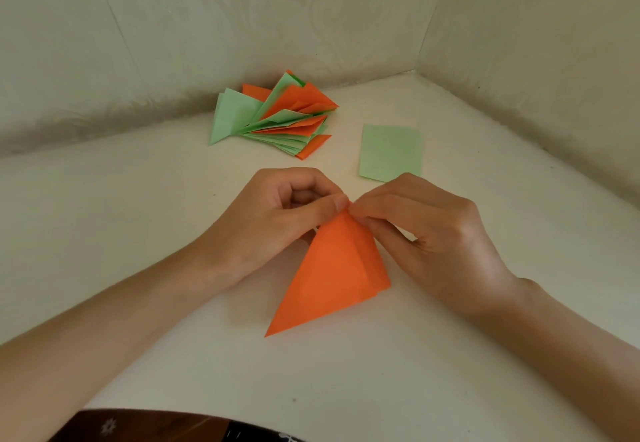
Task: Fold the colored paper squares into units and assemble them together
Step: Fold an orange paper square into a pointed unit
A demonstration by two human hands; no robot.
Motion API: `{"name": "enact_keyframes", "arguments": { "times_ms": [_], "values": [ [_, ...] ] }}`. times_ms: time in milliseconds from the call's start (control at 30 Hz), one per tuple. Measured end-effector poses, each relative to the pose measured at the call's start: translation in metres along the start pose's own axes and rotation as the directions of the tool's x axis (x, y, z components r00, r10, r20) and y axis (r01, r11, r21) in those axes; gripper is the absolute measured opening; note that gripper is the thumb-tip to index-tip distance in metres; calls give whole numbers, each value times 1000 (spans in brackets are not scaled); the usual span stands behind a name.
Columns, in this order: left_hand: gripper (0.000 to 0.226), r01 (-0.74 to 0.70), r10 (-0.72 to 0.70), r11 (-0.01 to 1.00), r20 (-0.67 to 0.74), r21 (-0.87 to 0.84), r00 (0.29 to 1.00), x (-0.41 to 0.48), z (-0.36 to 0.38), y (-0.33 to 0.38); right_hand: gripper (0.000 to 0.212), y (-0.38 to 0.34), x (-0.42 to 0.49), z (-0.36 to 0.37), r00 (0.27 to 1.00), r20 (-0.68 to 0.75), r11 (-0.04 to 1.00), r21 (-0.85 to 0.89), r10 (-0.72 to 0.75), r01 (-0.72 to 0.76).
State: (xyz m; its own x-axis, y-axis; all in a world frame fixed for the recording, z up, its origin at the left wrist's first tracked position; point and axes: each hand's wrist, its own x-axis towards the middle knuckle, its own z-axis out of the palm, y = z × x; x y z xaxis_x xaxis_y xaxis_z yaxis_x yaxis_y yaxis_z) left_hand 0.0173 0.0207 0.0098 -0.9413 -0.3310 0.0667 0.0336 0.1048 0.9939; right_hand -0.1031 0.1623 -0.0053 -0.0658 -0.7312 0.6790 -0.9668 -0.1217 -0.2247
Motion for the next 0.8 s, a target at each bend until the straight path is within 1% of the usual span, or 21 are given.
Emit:
{"name": "enact_keyframes", "arguments": {
  "times_ms": [67,100,133,200,233,267,300,367,433,567,633,800],
  "values": [
    [13,-21,21,999,1,25,1000,0,-1,-1,17,-3,0,-3,999,18,997,65,41,-42],
    [11,-37,37,998,-1,45,999,1,-1,-2,18,-5,0,-5,993,32,982,142,118,-121],
    [9,-53,54,996,-9,67,999,1,-2,-2,17,-8,1,-8,972,54,938,254,231,-237],
    [9,-84,87,991,-28,105,996,3,-3,-2,15,-11,5,-11,882,127,755,471,454,-456],
    [8,-102,107,988,-32,117,994,3,-3,-2,18,-11,7,-12,838,170,676,520,518,-523],
    [8,-122,126,985,-29,125,992,2,-3,-1,21,-10,8,-11,812,214,635,529,543,-563],
    [7,-140,144,981,-20,132,989,2,-3,-1,24,-10,9,-9,798,261,621,514,544,-591],
    [6,-170,170,975,14,141,985,1,-2,-1,24,-11,9,-6,781,328,612,488,531,-622],
    [8,-182,178,972,42,145,983,0,0,-3,21,-11,7,-4,781,343,604,498,523,-623],
    [8,-189,181,972,70,141,981,-1,1,-3,20,-12,7,-5,809,328,632,506,488,-587],
    [8,-191,185,973,61,130,981,0,1,-3,18,-12,7,-4,810,306,635,507,500,-583],
    [4,-153,153,983,8,102,988,3,2,-4,9,-12,8,-2,794,227,590,561,564,-580]
  ]
}}
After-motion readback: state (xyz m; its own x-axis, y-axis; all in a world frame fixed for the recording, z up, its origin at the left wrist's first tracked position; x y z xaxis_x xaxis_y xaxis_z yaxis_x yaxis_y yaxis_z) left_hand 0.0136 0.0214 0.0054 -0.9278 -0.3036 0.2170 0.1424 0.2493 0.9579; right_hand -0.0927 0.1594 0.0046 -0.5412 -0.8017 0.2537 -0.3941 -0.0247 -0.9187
